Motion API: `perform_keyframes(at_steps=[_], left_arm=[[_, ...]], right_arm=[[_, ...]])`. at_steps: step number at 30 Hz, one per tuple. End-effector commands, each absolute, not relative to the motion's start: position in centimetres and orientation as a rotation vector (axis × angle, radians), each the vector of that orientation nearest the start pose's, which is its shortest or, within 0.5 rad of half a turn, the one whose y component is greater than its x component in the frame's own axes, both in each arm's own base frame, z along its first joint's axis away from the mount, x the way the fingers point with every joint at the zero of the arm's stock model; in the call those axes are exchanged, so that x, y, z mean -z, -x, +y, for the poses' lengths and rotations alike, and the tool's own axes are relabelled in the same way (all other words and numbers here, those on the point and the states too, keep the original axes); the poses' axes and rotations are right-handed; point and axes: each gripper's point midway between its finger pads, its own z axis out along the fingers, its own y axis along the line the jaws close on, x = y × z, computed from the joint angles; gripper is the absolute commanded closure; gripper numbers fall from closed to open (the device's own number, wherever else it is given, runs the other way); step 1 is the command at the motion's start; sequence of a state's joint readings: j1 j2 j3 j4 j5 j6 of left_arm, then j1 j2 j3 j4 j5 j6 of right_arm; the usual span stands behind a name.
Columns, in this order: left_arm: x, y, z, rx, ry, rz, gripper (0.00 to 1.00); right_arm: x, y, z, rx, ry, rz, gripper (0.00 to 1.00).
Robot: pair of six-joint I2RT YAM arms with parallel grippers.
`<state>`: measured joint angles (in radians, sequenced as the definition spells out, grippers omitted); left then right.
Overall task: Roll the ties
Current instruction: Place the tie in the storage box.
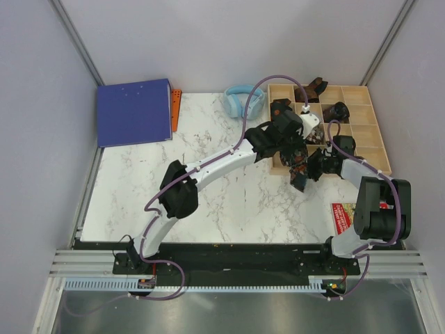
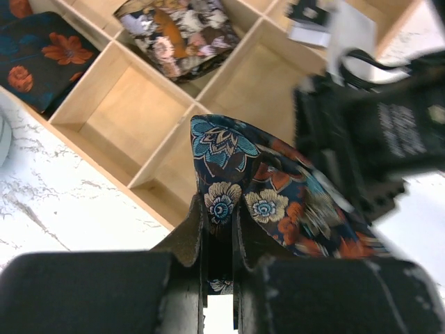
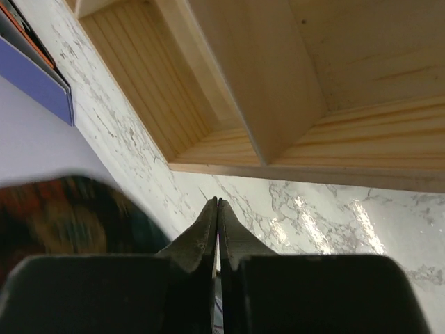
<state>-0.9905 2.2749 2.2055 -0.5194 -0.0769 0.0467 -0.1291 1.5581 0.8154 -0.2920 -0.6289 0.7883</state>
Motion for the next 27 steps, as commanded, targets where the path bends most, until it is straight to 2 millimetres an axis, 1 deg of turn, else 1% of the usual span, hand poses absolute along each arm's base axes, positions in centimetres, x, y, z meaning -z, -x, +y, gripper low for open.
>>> perform_keyframes(at_steps=[1, 4, 6, 9, 10, 12, 15, 17, 22, 27], left_arm=[[-18.4, -38.8, -50.9, 0.47, -0.933, 1.921, 0.98], [-17.5, -39.6, -50.6, 0.48, -0.903, 1.949, 0.98], [-17.1, -40.1, -50.4, 0.484, -0.895, 1.959, 0.98], [-16.0, -40.8, -50.3, 0.495, -0.89, 1.979, 0.98], [-15.4, -41.0, -50.3, 0.496, -0.891, 1.989, 0.98], [-15.1, -41.6, -50.0, 0.491, -0.878, 1.998, 0.98], [-14.2, -42.1, -49.7, 0.48, -0.861, 2.018, 0.98], [-13.9, -42.4, -49.8, 0.486, -0.846, 2.021, 0.98], [-13.8, -42.8, -50.4, 0.512, -0.78, 2.024, 0.98], [-14.3, -42.5, -51.3, 0.538, -0.75, 2.005, 0.98]], right_arm=[[-7.4, -31.6, 9.4, -1.115, -0.896, 2.484, 0.91], [-6.8, -31.0, 9.5, -1.114, -0.897, 2.501, 0.85], [-6.6, -30.7, 9.5, -1.112, -0.896, 2.509, 0.84], [-6.4, -30.5, 9.5, -1.111, -0.895, 2.515, 0.83], [-6.4, -30.5, 9.5, -1.11, -0.895, 2.514, 0.83], [-6.5, -30.4, 9.5, -1.112, -0.893, 2.515, 0.82], [-6.9, -30.3, 9.5, -1.109, -0.881, 2.508, 0.83], [-7.3, -30.2, 9.5, -1.103, -0.871, 2.5, 0.82], [-7.4, -29.9, 9.4, -1.086, -0.863, 2.499, 0.82], [-7.4, -29.6, 9.4, -1.084, -0.856, 2.501, 0.82]])
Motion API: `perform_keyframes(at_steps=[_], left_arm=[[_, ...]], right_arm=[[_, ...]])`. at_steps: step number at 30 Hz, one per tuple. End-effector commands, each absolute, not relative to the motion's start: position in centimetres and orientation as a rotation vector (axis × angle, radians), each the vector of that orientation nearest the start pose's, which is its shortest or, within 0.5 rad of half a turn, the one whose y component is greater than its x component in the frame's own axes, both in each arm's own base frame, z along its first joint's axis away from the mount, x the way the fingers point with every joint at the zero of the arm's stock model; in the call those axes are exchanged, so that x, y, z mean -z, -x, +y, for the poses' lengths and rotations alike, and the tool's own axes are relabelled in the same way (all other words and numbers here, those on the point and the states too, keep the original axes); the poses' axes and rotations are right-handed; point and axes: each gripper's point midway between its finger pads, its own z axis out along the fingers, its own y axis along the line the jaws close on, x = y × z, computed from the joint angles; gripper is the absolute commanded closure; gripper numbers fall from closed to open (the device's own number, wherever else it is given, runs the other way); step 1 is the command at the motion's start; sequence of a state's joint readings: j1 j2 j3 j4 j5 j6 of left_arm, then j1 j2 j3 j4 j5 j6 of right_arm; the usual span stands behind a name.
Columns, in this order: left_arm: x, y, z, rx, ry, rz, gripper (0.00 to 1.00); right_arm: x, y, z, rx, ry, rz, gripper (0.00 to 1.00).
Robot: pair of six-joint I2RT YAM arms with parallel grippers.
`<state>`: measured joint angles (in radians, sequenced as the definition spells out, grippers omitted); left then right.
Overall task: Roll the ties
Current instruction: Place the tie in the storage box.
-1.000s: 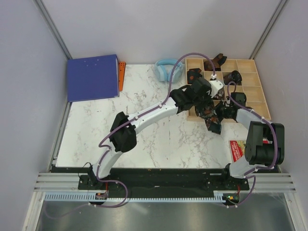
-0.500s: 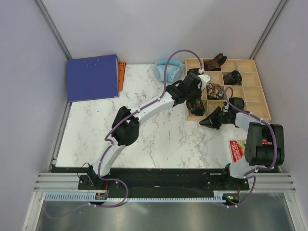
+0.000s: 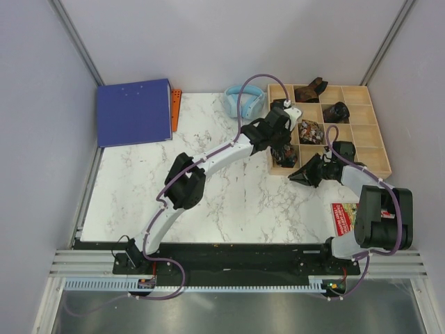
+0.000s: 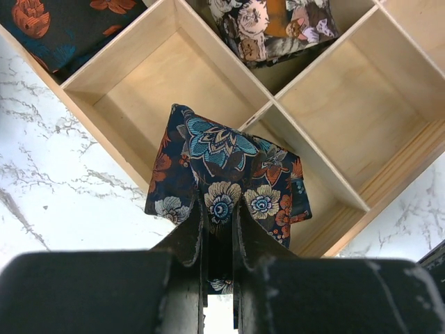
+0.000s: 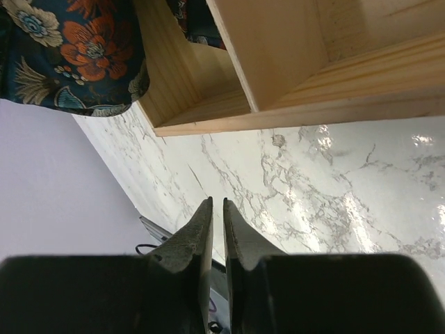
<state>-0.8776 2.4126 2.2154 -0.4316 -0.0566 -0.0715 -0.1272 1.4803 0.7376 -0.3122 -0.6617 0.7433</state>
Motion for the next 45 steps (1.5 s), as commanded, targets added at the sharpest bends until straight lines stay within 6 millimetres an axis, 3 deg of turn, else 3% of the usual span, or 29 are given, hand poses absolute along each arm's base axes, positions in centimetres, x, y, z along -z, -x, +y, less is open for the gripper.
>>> perform_keyframes(at_steps=[1, 5, 13, 15, 16, 17, 18, 19, 20, 22, 23, 27, 30, 35, 36, 37, 38, 39, 40, 41, 42, 43, 44, 45], left_arm=[[-14.4, -42.2, -51.6, 0.534, -0.75, 1.997, 0.98], [-14.7, -42.3, -52.1, 0.522, -0.738, 1.977, 0.98], [-10.8, -43.3, -51.3, 0.433, -0.671, 2.045, 0.98], [-10.3, -43.8, -51.0, 0.409, -0.653, 2.047, 0.94], [-10.4, -43.9, -51.0, 0.413, -0.652, 2.047, 0.83], [-10.7, -43.7, -51.2, 0.43, -0.659, 2.046, 0.54], [-11.2, -43.8, -51.1, 0.43, -0.648, 2.044, 0.38], [-11.8, -43.8, -51.0, 0.432, -0.647, 2.04, 0.05], [-13.6, -43.7, -50.9, 0.45, -0.639, 2.018, 0.0], [-15.7, -43.9, -50.4, 0.447, -0.626, 1.995, 0.0], [-18.0, -43.9, -50.0, 0.455, -0.615, 1.965, 0.0], [-21.8, -44.3, -48.5, 0.468, -0.599, 1.931, 0.01], [-23.3, -43.8, -47.1, 0.441, -0.592, 1.942, 0.0], [-24.8, -42.6, -44.2, 0.416, -0.546, 1.996, 0.01], [-23.6, -42.1, -43.3, 0.398, -0.545, 2.035, 0.01], [-25.4, -41.4, -42.6, 0.42, -0.527, 2.02, 0.01], [-25.5, -40.9, -42.1, 0.428, -0.51, 2.035, 0.01], [-24.0, -40.3, -41.3, 0.412, -0.515, 2.074, 0.02], [-25.5, -39.3, -40.7, 0.443, -0.509, 2.062, 0.02], [-25.3, -38.8, -40.3, 0.454, -0.502, 2.077, 0.02], [-23.8, -37.8, -39.6, 0.445, -0.513, 2.119, 0.03], [-23.4, -37.2, -39.3, 0.454, -0.514, 2.134, 0.04], [-24.2, -36.4, -38.6, 0.473, -0.493, 2.132, 0.04], [-22.4, -35.6, -37.8, 0.453, -0.499, 2.175, 0.05]], right_arm=[[-7.6, -29.6, 9.4, -1.083, -0.854, 2.496, 0.82], [-8.0, -29.6, 9.4, -1.085, -0.848, 2.49, 0.82], [-8.3, -29.5, 9.5, -1.093, -0.831, 2.486, 0.82], [-8.6, -29.6, 9.5, -1.091, -0.828, 2.48, 0.82], [-8.6, -29.6, 9.5, -1.091, -0.828, 2.48, 0.82], [-8.7, -29.6, 9.5, -1.092, -0.828, 2.478, 0.83], [-8.8, -29.6, 9.5, -1.091, -0.826, 2.478, 0.82], [-8.9, -29.7, 9.5, -1.091, -0.823, 2.476, 0.82], [-9.0, -29.8, 9.4, -1.084, -0.822, 2.472, 0.82], [-9.1, -30.0, 9.4, -1.071, -0.816, 2.47, 0.82], [-9.3, -30.4, 9.4, -1.044, -0.809, 2.465, 0.82], [-9.9, -31.8, 9.5, -0.978, -0.791, 2.453, 0.82], [-11.1, -33.5, 9.3, -0.943, -0.778, 2.422, 0.82], [-12.1, -36.4, 8.9, -0.881, -0.782, 2.381, 0.83], [-11.7, -36.7, 9.0, -0.878, -0.792, 2.393, 0.83], [-11.7, -37.1, 9.1, -0.876, -0.789, 2.392, 0.83], [-12.1, -37.7, 9.3, -0.883, -0.784, 2.384, 0.83], [-11.9, -38.1, 9.4, -0.885, -0.785, 2.39, 0.84], [-12.1, -38.4, 9.9, -0.895, -0.781, 2.386, 0.84], [-12.9, -39.2, 10.1, -0.904, -0.767, 2.368, 0.84], [-13.0, -39.6, 10.1, -0.903, -0.768, 2.365, 0.84], [-13.4, -39.8, 11.2, -0.92, -0.745, 2.368, 0.83], [-14.2, -40.6, 11.5, -0.927, -0.731, 2.356, 0.83], [-14.7, -41.0, 11.8, -0.931, -0.718, 2.348, 0.83]])
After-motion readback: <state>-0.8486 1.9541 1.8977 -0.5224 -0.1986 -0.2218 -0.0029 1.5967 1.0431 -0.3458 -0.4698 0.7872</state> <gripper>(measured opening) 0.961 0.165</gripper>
